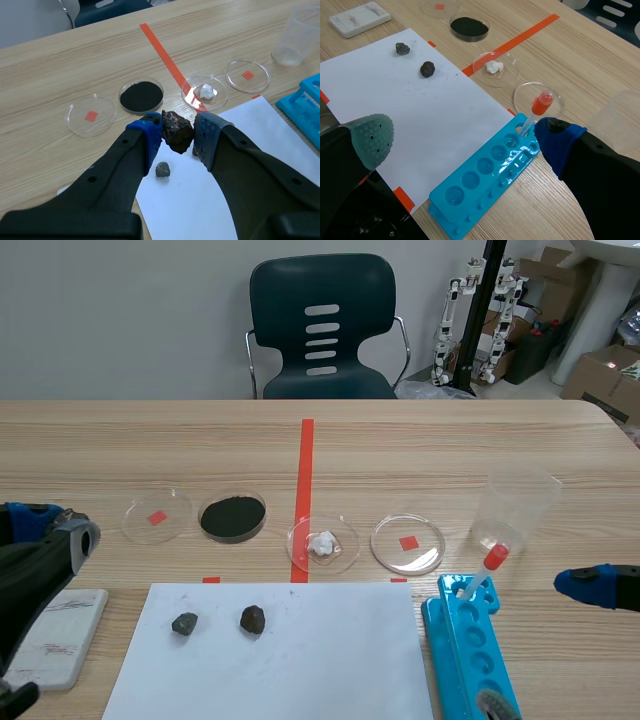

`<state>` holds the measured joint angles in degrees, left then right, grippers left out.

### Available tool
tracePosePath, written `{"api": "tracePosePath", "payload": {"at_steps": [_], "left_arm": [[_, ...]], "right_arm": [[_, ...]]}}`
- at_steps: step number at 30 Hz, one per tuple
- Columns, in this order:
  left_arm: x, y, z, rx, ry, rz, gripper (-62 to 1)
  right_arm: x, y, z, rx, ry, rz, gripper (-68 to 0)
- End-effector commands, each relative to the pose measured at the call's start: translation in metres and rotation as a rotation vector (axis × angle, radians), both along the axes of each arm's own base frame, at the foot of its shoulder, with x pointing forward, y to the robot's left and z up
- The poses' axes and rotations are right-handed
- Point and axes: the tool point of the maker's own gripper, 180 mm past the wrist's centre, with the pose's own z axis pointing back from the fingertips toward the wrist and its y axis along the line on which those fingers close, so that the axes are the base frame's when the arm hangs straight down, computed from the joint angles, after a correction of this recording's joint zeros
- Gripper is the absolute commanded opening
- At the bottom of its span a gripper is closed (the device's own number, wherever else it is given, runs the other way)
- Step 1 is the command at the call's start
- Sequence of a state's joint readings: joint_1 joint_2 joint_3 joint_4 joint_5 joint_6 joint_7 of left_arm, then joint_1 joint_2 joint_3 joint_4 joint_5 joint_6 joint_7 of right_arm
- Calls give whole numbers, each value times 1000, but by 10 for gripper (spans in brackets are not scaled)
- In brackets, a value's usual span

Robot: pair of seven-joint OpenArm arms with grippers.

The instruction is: Lower the mineral onto the iron filings and hold still

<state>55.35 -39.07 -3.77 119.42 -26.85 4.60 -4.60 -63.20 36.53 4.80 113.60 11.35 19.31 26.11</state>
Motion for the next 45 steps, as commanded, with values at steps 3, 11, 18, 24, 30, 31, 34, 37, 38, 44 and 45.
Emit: {"api": "tracePosePath", "payload": {"at_steps": [3,11,18,24,30,31,34,37,38,44,45], "left_arm": [[2,-5,9,-25,-30,-2,-460],[2,-5,9,-25,-30,-2,-460],[2,-5,9,-25,-30,-2,-460],[2,-4,9,-25,-30,-2,-460],[12,-2,2,-17,2,26,-460],[17,0,-1,-9,12,36,-460],[33,6,-11,2,46,81,-460],[49,10,-21,0,88,126,-460],[54,12,-24,-1,99,141,-460],[91,23,-38,-23,142,223,-460],[97,24,-42,-21,163,232,-460]], "right_arm": [[3,2,5,17,-17,-1,-88],[3,2,5,17,-17,-1,-88],[3,2,5,17,-17,-1,-88],[3,2,5,17,-17,-1,-88],[3,2,5,17,-17,-1,-88],[3,2,5,17,-17,-1,-88],[3,2,5,17,-17,-1,-88],[3,2,5,17,-17,-1,-88],[3,2,5,17,-17,-1,-88],[3,2,5,17,-17,-1,-88],[3,2,5,17,-17,-1,-88]]}}
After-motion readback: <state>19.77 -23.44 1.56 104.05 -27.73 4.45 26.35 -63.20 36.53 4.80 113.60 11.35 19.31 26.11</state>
